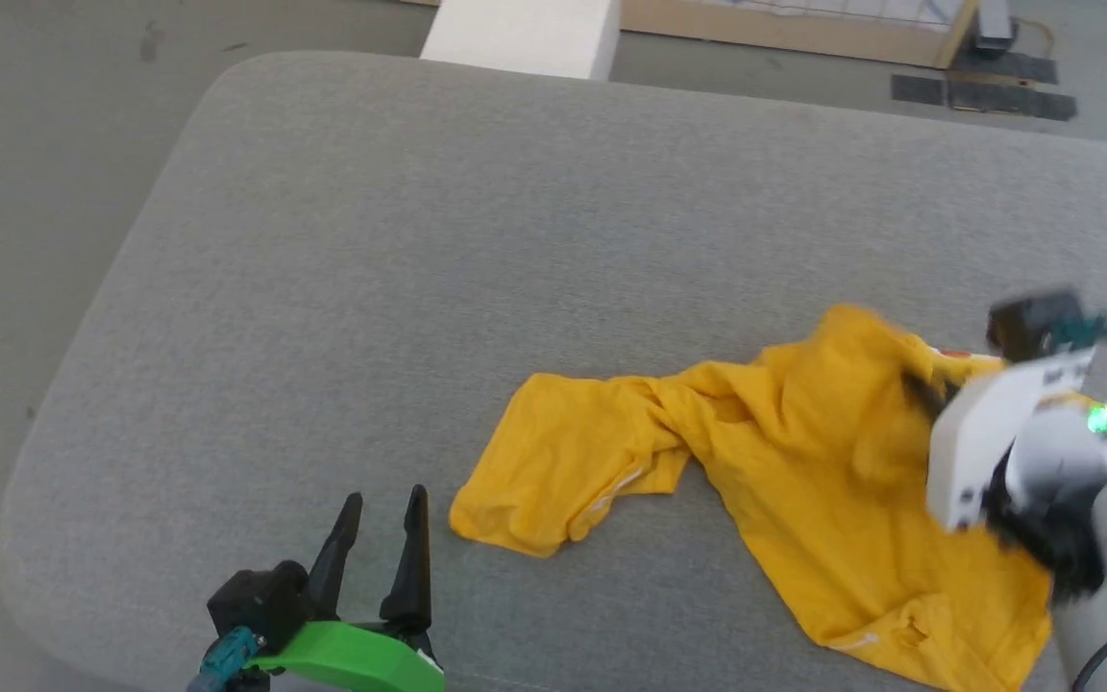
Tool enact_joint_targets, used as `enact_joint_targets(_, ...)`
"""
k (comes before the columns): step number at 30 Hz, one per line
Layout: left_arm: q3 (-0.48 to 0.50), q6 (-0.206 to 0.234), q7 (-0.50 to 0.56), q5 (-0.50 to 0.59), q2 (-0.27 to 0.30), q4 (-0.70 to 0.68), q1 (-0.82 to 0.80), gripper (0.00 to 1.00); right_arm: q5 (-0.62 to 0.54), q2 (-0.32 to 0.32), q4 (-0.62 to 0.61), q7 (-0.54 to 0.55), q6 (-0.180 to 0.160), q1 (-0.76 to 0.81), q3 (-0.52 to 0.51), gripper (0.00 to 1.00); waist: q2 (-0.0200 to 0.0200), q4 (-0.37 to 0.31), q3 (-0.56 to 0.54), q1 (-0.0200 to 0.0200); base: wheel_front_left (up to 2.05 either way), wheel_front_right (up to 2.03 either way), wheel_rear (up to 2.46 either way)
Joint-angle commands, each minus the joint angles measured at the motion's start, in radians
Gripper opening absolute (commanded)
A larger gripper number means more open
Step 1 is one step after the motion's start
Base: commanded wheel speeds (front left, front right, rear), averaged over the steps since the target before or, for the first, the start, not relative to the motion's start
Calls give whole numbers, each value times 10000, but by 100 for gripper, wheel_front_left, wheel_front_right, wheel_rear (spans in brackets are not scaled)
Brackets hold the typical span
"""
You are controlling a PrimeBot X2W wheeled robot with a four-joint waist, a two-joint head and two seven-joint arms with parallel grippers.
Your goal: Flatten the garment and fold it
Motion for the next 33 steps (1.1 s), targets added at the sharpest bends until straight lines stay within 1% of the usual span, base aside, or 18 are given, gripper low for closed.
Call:
enact_joint_targets(1, 24, 24, -36, -12, -18, -36, -8, 100, 87, -143, -250, -14, -13, -514, -102, 0, 0, -365, -46, 0, 0, 0, 0)
enact_joint_targets(4, 45, -14, -36, 29, -18, -25, -53, 100, 41, -367, -507, -8, -13, -1151, -622, 0, 0, -617, -51, 0, 0, 0, 0)
enact_joint_targets(7, 46, -31, -36, 36, -18, -18, -89, 100, -33, -537, -505, 169, -13, -1414, -1519, 0, 0, -788, -41, 0, 0, 0, 0)
enact_joint_targets(10, -5, -65, -36, 52, -18, 21, -109, 100, -345, -824, -268, 377, -13, -1176, -2875, 0, 0, -815, -16, 0, 0, 0, 0)
enact_joint_targets(13, -42, -110, -36, 64, -18, 74, -117, 100, -1088, -1119, 116, 273, -13, -497, -4316, 0, 0, -732, 38, 0, 0, 0, 0)
enact_joint_targets(14, -48, -118, -36, 74, -18, 97, -123, 100, -1325, -1158, 275, 147, -13, -271, -4653, 33, 0, -701, 63, 0, 0, 0, 0)
enact_joint_targets(15, -56, -126, -36, 92, -18, 127, -134, 100, -1556, -1121, 499, -52, -13, -38, -5067, 98, 0, -660, 89, 0, 0, 0, 0)
enact_joint_targets(16, -65, -133, -36, 108, -18, 148, -144, 100, -1771, -1084, 681, -248, -13, 135, -5352, 100, 0, -625, 107, 0, 0, 0, 0)
enact_joint_targets(19, -86, -156, -36, 149, -18, 193, -165, 100, -2217, -775, 1395, -969, -13, 534, -5978, 100, 0, -545, 132, 0, 0, 0, 0)
enact_joint_targets(22, -57, -168, -36, 196, -18, 235, -135, 100, -2364, -469, 1899, -1539, -13, 510, -6038, 100, 0, -543, 61, 0, 0, 0, 0)
enact_joint_targets(26, 13, -161, -36, 262, -18, 283, 19, 100, -2217, -298, 1943, -2495, -13, 247, -5390, 100, 0, -669, -144, 0, 0, 0, 0)
enact_joint_targets(29, 10, -190, -36, 297, -19, 283, 114, 100, -1640, -148, 1324, -3199, -13, 103, -4391, 100, 0, -825, -314, 0, 0, 0, 0)
enact_joint_targets(31, -20, -201, -36, 289, -19, 279, 126, 100, -1381, -15, 837, -3243, -13, 208, -3849, 100, 0, -878, -376, 0, 0, 0, 0)
enact_joint_targets(33, -31, -193, -36, 269, -19, 269, 147, 100, -1082, 225, 383, -2945, -13, 517, -3278, 100, 0, -934, -414, 0, 0, 0, 0)
